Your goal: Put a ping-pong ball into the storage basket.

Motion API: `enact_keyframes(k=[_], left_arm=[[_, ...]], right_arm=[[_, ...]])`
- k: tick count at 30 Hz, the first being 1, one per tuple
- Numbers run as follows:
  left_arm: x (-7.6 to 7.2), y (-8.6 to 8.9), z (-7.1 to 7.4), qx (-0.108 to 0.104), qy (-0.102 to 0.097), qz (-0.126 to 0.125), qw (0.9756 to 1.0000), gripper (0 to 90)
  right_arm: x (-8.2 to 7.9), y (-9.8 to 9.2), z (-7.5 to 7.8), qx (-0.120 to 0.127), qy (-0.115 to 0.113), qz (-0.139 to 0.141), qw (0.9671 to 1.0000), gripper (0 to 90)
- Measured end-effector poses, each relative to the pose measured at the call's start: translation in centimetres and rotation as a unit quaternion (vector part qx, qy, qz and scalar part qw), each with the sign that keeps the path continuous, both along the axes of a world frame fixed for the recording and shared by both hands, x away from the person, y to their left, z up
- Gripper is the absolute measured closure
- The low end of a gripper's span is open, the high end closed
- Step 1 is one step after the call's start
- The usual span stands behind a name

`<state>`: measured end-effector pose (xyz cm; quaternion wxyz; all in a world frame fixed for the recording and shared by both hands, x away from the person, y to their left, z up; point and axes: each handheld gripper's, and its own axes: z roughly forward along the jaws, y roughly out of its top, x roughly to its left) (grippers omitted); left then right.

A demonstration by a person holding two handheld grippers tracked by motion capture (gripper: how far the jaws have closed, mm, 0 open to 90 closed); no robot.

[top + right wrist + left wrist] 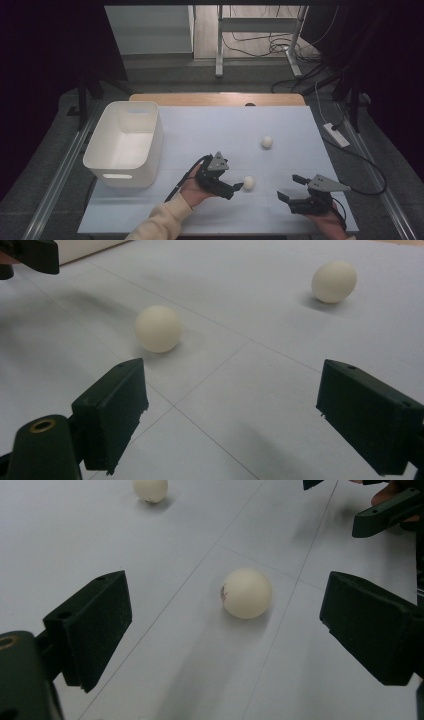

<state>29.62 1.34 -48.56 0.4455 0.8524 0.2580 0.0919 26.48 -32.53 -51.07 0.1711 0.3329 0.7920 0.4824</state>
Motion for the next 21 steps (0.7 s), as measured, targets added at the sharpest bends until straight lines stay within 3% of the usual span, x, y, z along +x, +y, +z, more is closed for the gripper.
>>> enact_keyframes(k=[21], left_arm=[[0.5, -1.3, -0.3, 0.009, 0.011, -0.014, 0.9998, 7.4]], right_arm=[[0.0, 0.0, 0.0, 0.000, 0.000, 0.000, 1.0000, 12.9]])
